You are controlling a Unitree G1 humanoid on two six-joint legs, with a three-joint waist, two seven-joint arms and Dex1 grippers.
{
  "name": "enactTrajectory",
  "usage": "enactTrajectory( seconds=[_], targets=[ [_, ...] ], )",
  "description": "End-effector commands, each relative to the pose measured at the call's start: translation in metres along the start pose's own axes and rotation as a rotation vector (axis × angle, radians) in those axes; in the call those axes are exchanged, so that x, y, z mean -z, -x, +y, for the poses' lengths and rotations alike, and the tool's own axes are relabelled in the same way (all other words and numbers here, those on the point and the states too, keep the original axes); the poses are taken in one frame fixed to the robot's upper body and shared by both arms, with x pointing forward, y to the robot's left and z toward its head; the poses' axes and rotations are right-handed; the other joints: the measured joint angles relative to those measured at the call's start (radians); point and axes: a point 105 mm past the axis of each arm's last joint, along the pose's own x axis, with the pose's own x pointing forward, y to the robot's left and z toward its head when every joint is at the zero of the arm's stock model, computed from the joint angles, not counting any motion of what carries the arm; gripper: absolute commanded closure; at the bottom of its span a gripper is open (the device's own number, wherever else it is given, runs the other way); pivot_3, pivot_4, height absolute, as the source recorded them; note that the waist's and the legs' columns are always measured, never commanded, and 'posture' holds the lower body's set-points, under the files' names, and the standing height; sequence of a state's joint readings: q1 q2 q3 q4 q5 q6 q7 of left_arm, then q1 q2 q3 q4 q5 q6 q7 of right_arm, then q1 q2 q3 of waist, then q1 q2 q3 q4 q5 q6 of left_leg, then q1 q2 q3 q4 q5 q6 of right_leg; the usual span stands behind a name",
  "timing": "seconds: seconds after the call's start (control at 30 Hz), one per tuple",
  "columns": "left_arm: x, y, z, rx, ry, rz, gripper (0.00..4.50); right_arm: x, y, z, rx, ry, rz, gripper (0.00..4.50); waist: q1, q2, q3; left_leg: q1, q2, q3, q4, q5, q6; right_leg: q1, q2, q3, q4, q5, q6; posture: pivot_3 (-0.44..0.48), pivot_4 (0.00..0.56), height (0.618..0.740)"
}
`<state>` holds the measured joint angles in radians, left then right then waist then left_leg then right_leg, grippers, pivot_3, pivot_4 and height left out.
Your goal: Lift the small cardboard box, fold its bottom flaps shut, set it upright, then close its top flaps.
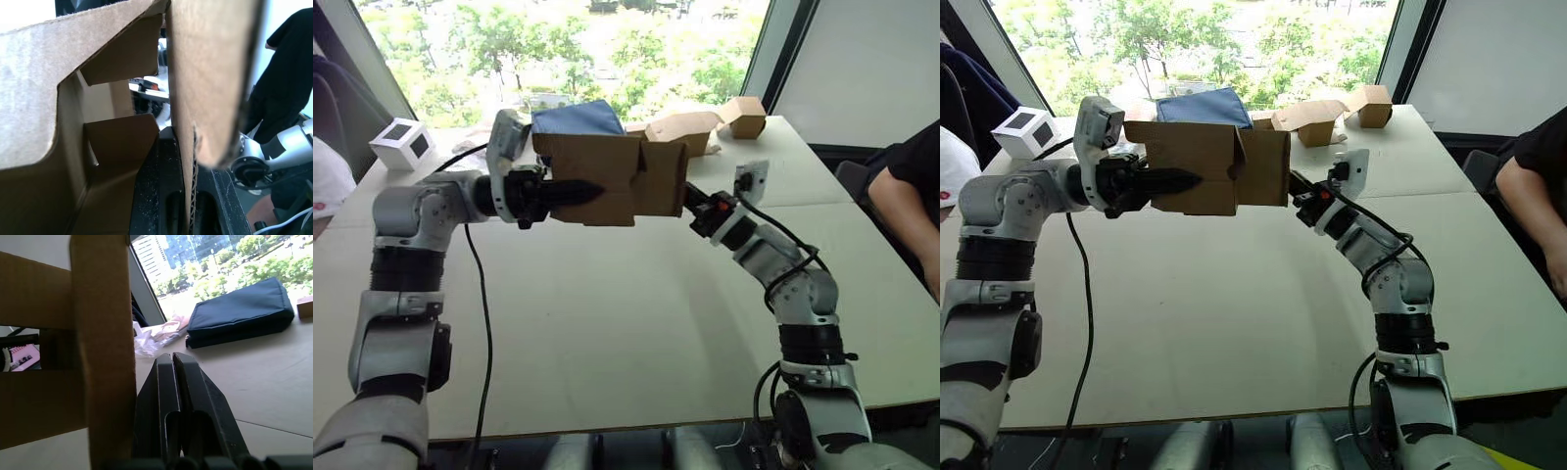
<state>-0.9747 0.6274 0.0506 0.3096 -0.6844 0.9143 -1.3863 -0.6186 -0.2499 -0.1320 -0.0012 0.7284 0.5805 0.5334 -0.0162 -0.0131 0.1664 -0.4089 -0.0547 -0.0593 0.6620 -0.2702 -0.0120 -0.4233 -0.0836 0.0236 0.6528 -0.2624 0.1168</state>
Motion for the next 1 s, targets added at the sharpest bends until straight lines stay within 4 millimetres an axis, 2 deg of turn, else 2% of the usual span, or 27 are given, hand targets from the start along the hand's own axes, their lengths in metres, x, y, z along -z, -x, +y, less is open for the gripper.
enactTrajectory(
  seconds=[0.03,0.27,0.47,0.7,0.73,0.77,0.93,1.0],
  targets=[
    [-0.011,0.003,-0.003,0.0,-0.043,-0.02,4.5,-0.013,0.003,0.024,-0.103,-0.028,-0.069,4.48,0.002,0.0,0.0,0.0,0.0,0.0,0.0,0.0,0.0,0.0,0.0,0.0,0.0,0.0,0.0,0.0,0.15,0.74],
    [-0.011,0.006,0.002,-0.015,-0.032,-0.034,4.5,-0.02,0.01,0.04,-0.163,-0.197,-0.156,4.48,-0.003,0.0,0.0,0.0,0.0,0.0,0.0,0.0,0.0,0.0,0.0,0.0,0.0,0.0,0.0,0.0,0.15,0.74],
    [-0.011,0.005,0.002,-0.009,-0.031,-0.033,4.5,-0.017,0.012,0.051,-0.198,-0.329,-0.203,4.48,-0.003,0.0,0.0,0.0,0.0,0.0,0.0,0.0,0.0,0.0,0.0,0.0,0.0,0.0,0.0,0.0,0.15,0.74],
    [-0.01,0.003,0.002,-0.002,-0.028,-0.034,4.5,-0.011,0.009,0.052,-0.186,-0.383,-0.222,4.48,-0.003,0.0,0.0,0.0,0.0,0.0,0.0,0.0,0.0,0.0,0.0,0.0,0.0,0.0,0.0,0.0,0.15,0.74],
    [-0.01,0.003,0.002,-0.002,-0.027,-0.035,4.5,-0.01,0.009,0.052,-0.184,-0.391,-0.228,3.98,-0.003,0.0,0.0,0.0,0.0,0.0,0.0,0.0,0.0,0.0,0.0,0.0,0.0,0.0,0.0,0.0,0.15,0.74],
    [-0.01,0.003,0.001,-0.002,-0.027,-0.036,4.5,-0.011,0.01,0.052,-0.185,-0.401,-0.236,3.75,-0.003,0.0,0.0,0.0,0.0,0.0,0.0,0.0,0.0,0.0,0.0,0.0,0.0,0.0,0.0,0.0,0.15,0.74],
    [-0.011,0.002,0.001,0.001,-0.031,-0.042,4.5,-0.012,0.01,0.054,-0.207,-0.481,-0.271,1.74,-0.004,0.0,0.0,0.0,0.0,0.0,0.0,0.0,0.0,0.0,0.0,0.0,0.0,0.0,0.0,0.0,0.15,0.74],
    [-0.012,0.002,0.001,0.001,-0.033,-0.05,4.5,-0.013,0.01,0.055,-0.217,-0.509,-0.283,1.74,-0.003,0.0,0.0,0.0,0.0,0.0,0.0,0.0,0.0,0.0,0.0,0.0,0.0,0.0,0.0,0.0,0.15,0.74]
  ],
)
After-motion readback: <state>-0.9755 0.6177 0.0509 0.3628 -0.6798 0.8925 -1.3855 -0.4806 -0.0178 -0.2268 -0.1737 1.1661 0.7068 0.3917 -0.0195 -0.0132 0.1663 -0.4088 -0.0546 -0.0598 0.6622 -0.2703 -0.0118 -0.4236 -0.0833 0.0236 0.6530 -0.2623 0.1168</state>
